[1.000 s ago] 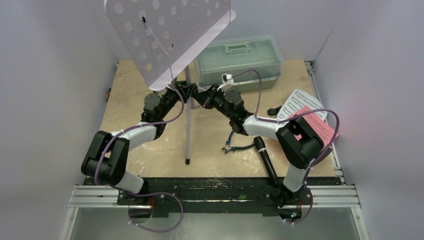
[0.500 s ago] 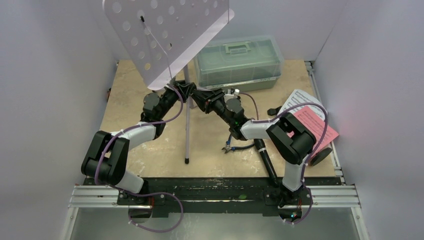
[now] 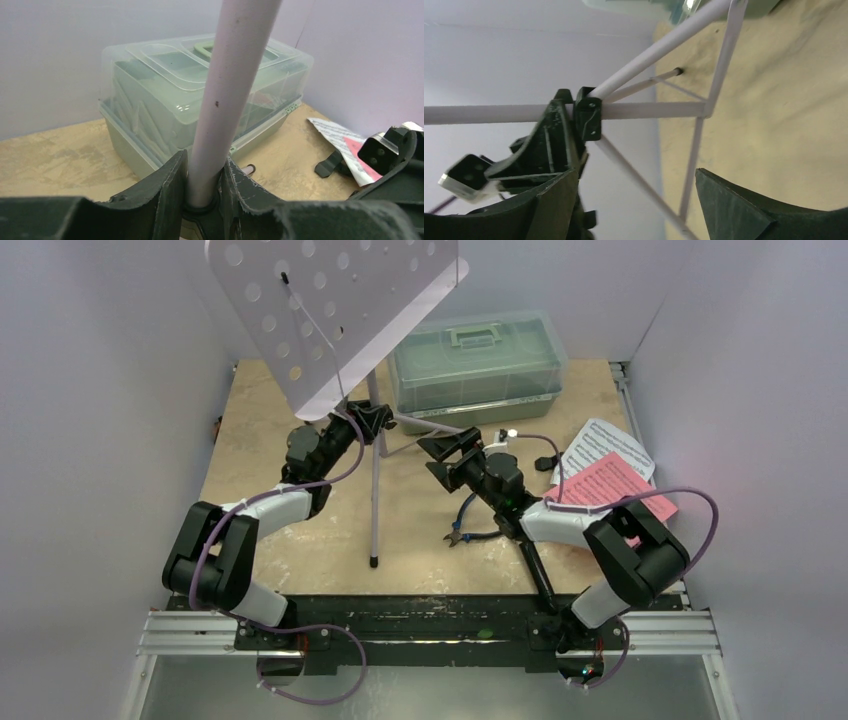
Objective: Set up the instrument practice props
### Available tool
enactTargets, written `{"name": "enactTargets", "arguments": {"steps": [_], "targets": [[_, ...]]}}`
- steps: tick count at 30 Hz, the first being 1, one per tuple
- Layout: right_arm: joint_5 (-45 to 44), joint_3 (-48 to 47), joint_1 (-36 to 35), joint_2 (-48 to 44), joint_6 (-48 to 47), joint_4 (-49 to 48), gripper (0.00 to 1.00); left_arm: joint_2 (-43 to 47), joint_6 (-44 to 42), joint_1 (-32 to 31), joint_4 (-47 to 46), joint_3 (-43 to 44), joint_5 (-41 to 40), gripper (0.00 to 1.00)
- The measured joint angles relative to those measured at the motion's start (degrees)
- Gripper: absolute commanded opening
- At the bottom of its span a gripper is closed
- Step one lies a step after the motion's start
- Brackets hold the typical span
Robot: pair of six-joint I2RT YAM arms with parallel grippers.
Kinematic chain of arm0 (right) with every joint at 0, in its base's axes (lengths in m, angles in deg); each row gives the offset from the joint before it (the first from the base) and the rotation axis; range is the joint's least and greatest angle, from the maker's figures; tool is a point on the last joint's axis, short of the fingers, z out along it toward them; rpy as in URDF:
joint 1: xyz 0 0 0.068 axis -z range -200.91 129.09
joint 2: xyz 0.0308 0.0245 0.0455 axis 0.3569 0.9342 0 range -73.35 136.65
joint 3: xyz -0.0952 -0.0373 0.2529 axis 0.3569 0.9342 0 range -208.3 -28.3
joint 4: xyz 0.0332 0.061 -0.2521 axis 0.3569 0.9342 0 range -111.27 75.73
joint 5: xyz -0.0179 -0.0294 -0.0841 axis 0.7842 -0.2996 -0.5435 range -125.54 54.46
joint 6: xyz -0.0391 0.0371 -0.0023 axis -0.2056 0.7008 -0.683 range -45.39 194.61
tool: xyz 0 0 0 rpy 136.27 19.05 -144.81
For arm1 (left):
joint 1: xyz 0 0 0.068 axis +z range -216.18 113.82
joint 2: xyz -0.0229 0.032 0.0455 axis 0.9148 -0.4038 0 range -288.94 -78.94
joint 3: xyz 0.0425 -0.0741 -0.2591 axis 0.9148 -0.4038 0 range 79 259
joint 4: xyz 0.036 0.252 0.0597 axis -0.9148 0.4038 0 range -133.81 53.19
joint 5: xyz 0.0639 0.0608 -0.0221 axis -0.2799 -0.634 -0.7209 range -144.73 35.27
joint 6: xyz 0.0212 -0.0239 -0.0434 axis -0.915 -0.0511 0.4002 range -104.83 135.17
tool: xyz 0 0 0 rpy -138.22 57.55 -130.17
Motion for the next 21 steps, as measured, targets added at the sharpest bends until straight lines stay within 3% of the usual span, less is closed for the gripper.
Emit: {"name": "enactTargets", "arguments": {"steps": [2,5,7,14,21], "targets": [[-0.92,0.09,0.61,-1.86,-7.04,3.32,0.95,0.11,1.92,0.00,0.04,0.00,-0.44,0.44],[-1.25,-1.79,0.94,-4.55,-21.09,10.14,0.99,1.33,4.94,0.00,1.33,-0.09,-0.98,0.73],[-0.66,-5.62,0.90,-4.70,-30.10,15.26,0.99,2.60,6.25,0.02,2.45,-0.28,-1.62,0.86],[0.63,-8.22,0.85,-8.61,-49.72,25.05,0.99,9.88,7.34,-0.15,9.11,-1.25,-4.22,0.91],[-1.55,-12.81,0.85,-8.02,-63.95,37.27,0.99,21.88,8.39,-0.37,31.39,-1.77,-7.85,0.92]]}}
